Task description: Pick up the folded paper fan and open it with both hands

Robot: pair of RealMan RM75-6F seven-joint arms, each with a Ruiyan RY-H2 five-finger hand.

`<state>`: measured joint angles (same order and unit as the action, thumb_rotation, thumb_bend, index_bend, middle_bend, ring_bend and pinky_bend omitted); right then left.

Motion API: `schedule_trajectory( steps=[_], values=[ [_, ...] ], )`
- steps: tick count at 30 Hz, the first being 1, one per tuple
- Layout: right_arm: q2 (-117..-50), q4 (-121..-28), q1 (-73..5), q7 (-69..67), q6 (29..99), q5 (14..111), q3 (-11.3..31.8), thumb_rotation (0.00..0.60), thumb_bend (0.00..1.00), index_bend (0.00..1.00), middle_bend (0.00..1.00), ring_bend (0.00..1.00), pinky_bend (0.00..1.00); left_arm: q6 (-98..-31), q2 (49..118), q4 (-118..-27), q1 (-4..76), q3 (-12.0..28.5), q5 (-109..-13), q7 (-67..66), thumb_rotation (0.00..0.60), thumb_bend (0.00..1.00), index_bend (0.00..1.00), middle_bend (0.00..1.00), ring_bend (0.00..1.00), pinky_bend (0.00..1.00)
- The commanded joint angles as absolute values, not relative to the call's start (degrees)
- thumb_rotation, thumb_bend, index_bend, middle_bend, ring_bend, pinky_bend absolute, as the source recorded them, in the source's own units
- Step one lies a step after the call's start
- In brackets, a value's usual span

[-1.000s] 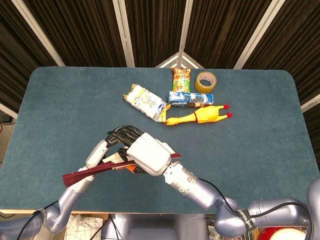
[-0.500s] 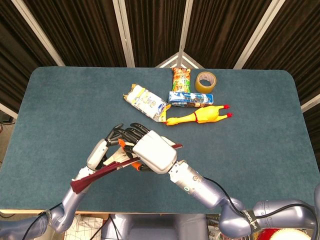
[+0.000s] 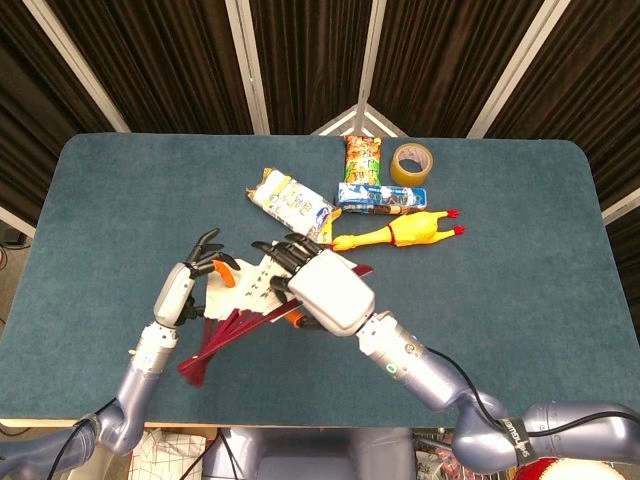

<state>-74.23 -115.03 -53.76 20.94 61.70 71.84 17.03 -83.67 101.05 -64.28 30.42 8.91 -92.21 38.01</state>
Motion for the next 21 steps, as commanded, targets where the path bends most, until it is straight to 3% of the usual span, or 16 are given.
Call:
schedule_trajectory(
  steps=[1, 12, 21],
  values=[
    [-72.87, -113.62, -52.91, 20.29, 62.03, 72.2, 16.83, 0.6, 0.51, 0.78, 0.16, 0.22, 0.18, -84.76, 100.39, -62.39, 30.43, 9.51, -92.29, 37.05, 0.6, 0.6, 0.83, 0.4, 0.05, 0.2],
    [-70.76, -107.62, -49.74, 14.9, 63.23, 74.22, 15.56, 0.6, 0.51, 0.78, 0.16, 0.22, 0.18, -88.12, 100.81, -56.32, 30.74, 12.87, -90.27, 34.64, 0.6, 0.58, 0.82, 0.41, 0.05, 0.2],
    [-71.19, -101.56, -47.62, 10.41, 63.97, 74.62, 14.67, 0.6, 0.51, 0.78, 0.16, 0.22, 0.18, -92.27, 101.35, -49.92, 30.84, 12.72, -91.72, 32.47, 0.6, 0.58, 0.82, 0.4, 0.05, 0.2]
  ],
)
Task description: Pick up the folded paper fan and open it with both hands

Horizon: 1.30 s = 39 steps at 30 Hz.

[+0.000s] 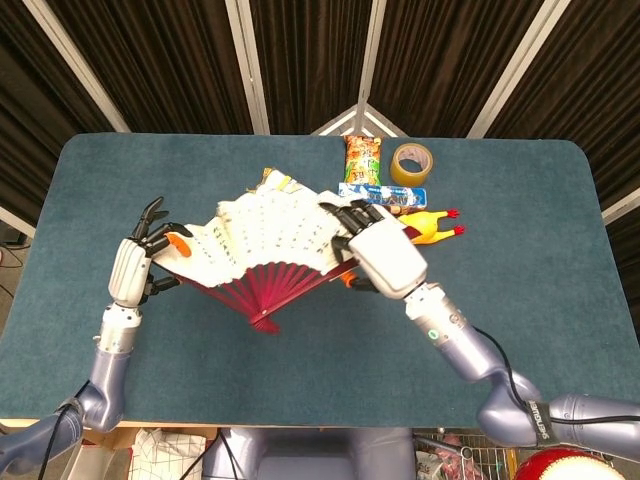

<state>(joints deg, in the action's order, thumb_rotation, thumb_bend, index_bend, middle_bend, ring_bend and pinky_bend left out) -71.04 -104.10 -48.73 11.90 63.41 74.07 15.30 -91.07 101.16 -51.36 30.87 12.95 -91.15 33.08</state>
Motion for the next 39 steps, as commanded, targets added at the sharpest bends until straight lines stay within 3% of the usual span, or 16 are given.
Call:
schedule_trajectory(
  steps=[1, 23, 26, 28, 29, 32, 34, 37, 39],
  values=[
    [-71.29, -101.05, -47.37, 9.9, 64.1, 74.76, 14.52, 0.6, 0.51, 0.78, 0.16, 0.22, 0.18, -92.66, 101.43, -49.34, 30.8, 12.59, -91.89, 32.28, 0.6, 0.57, 0.82, 0.4, 0.05, 0.2],
    [-73.94, -87.77, -42.27, 1.1, 67.63, 80.19, 11.25, 0.6, 0.51, 0.78, 0.16, 0.22, 0.18, -102.03, 108.55, -35.3, 34.34, 11.35, -95.35, 23.44, 0.6, 0.55, 0.8, 0.38, 0.05, 0.18],
    [-74.22, -86.0, -41.41, -1.0, 68.5, 80.98, 10.97, 0.6, 0.51, 0.78, 0.16, 0.22, 0.18, -103.4, 109.84, -33.51, 35.08, 11.66, -95.32, 22.16, 0.6, 0.5, 0.76, 0.35, 0.05, 0.18],
    [-74.47, -84.81, -40.98, -2.07, 68.95, 81.73, 10.69, 0.6, 0.51, 0.77, 0.16, 0.22, 0.18, -103.69, 110.5, -32.34, 35.36, 11.48, -95.25, 21.86, 0.6, 0.48, 0.65, 0.27, 0.02, 0.15],
    [-74.54, -84.29, -40.77, -2.38, 69.12, 82.09, 10.5, 0.6, 0.51, 0.72, 0.16, 0.22, 0.18, -103.69, 110.78, -31.91, 35.43, 11.31, -95.21, 21.8, 0.6, 0.47, 0.57, 0.22, 0.01, 0.12],
    [-74.33, -83.22, -40.34, -1.74, 68.81, 82.67, 9.81, 0.6, 0.47, 0.37, 0.14, 0.18, 0.12, -102.05, 110.38, -32.07, 35.22, 9.67, -95.55, 23.02, 0.6, 0.45, 0.15, 0.01, 0.0, 0.02],
    [-73.14, -84.09, -40.35, -0.9, 66.65, 81.91, 9.23, 0.6, 0.39, 0.14, 0.11, 0.15, 0.09, -101.3, 109.1, -33.44, 35.06, 8.35, -96.19, 24.24, 0.6, 0.45, 0.08, 0.0, 0.0, 0.01],
    [-71.93, -85.37, -40.45, 1.62, 64.95, 81.16, 9.06, 0.6, 0.33, 0.02, 0.09, 0.14, 0.09, -101.56, 106.83, -37.41, 34.8, 6.78, -97.26, 26.73, 0.6, 0.45, 0.04, 0.0, 0.0, 0.0],
    [-71.55, -86.14, -40.44, 2.46, 64.36, 80.71, 9.14, 0.6, 0.31, 0.0, 0.08, 0.13, 0.09, -101.75, 105.4, -40.26, 34.58, 6.14, -97.7, 27.16, 0.6, 0.44, 0.03, 0.0, 0.0, 0.0]
  ],
)
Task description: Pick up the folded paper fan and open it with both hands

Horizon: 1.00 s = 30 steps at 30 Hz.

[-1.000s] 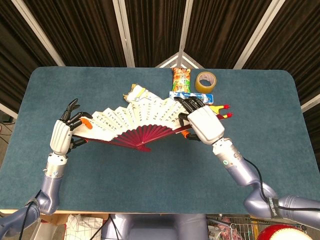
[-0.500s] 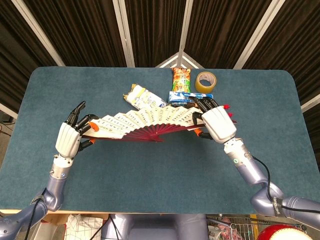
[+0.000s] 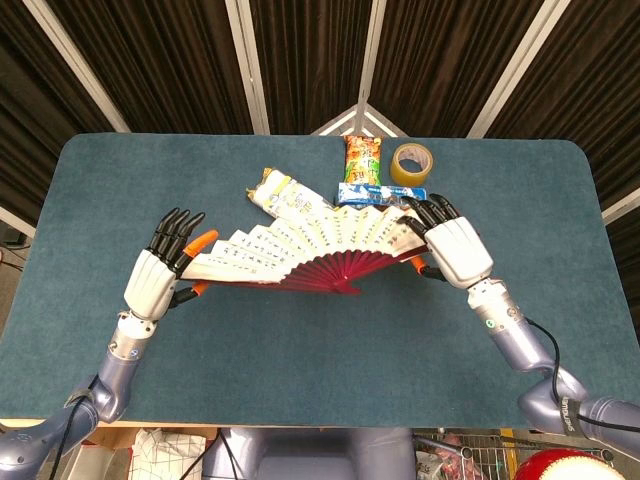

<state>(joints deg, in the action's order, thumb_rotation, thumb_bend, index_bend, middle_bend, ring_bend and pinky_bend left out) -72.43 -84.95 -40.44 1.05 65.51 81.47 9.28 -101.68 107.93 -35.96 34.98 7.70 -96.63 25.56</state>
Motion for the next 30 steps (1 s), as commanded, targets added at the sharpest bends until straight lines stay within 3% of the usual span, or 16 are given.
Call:
schedule_trajectory(
  steps=[1, 15, 30],
  values=[
    [-71.43, -86.56, -40.4, 2.64, 64.16, 80.47, 9.23, 0.6, 0.31, 0.0, 0.08, 0.13, 0.09, -101.96, 104.64, -41.66, 34.46, 5.92, -97.93, 26.71, 0.6, 0.44, 0.03, 0.0, 0.0, 0.0],
    [-68.04, -87.81, -38.71, 2.69, 63.42, 78.23, 10.24, 0.6, 0.31, 0.0, 0.06, 0.13, 0.07, -100.61, 92.03, -64.94, 29.02, 1.16, -98.88, 20.05, 0.6, 0.44, 0.03, 0.0, 0.0, 0.0],
    [-65.77, -83.13, -36.5, 9.19, 63.07, 77.14, 8.91, 0.6, 0.31, 0.0, 0.06, 0.13, 0.06, -99.33, 88.66, -61.35, 24.1, 1.53, -95.16, 20.64, 0.6, 0.44, 0.03, 0.0, 0.0, 0.0]
  ],
)
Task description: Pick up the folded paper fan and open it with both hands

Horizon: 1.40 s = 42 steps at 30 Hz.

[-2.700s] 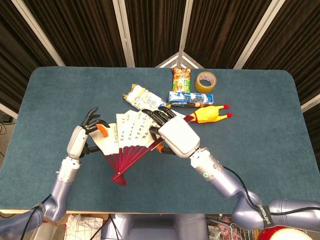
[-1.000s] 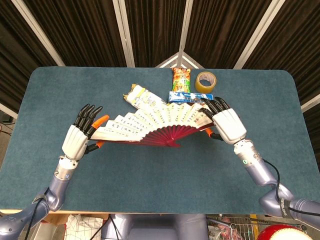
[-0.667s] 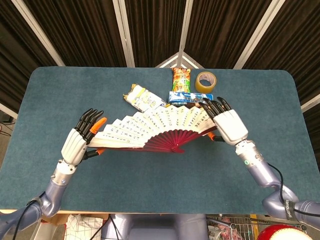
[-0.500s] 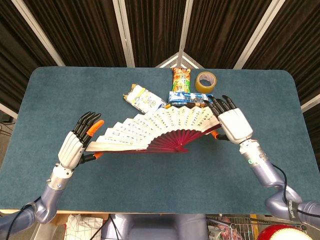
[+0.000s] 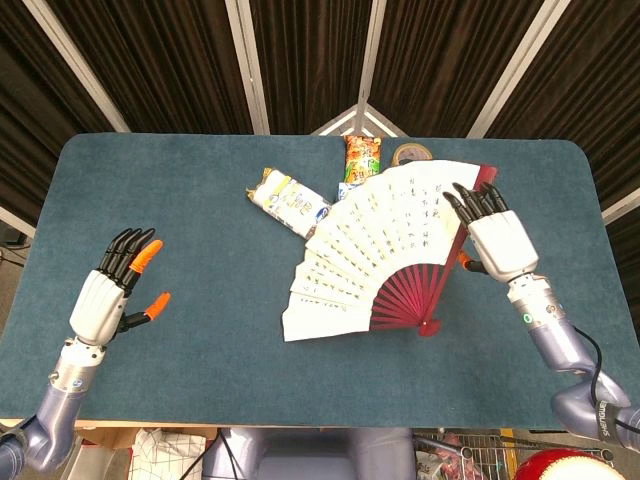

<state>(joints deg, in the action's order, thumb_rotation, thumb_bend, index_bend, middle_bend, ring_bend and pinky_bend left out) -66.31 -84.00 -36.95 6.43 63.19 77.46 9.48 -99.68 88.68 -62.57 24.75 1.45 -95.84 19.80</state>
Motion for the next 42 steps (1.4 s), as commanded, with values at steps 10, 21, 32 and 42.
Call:
schedule_trajectory(
  steps=[10, 21, 32, 42],
  values=[
    [-62.94, -86.09, -36.02, 22.85, 61.88, 72.83, 8.67, 0.6, 0.31, 0.0, 0.06, 0.13, 0.06, -98.81, 88.41, -60.03, 21.14, 0.53, -94.67, 21.22, 0.6, 0.44, 0.02, 0.0, 0.0, 0.0],
    [-63.78, -96.2, -30.61, 15.98, 71.37, 74.93, 9.55, 0.6, 0.31, 0.02, 0.06, 0.17, 0.09, -95.82, 83.17, -71.37, 16.01, 0.05, -89.72, 7.73, 0.6, 0.44, 0.13, 0.0, 0.0, 0.0],
    [-69.38, -93.95, -14.46, 6.52, 91.89, 87.61, 0.36, 0.6, 0.31, 0.1, 0.06, 0.17, 0.09, -91.62, 71.07, -95.8, 9.42, -0.32, -77.09, -16.02, 0.6, 0.44, 0.08, 0.0, 0.0, 0.0],
    [-64.68, -96.5, -9.24, 12.78, 90.41, 86.61, -3.63, 0.6, 0.31, 0.0, 0.06, 0.14, 0.09, -93.38, 68.36, -97.62, 6.72, 1.02, -76.45, -16.54, 0.6, 0.44, 0.05, 0.0, 0.0, 0.0]
  ],
)
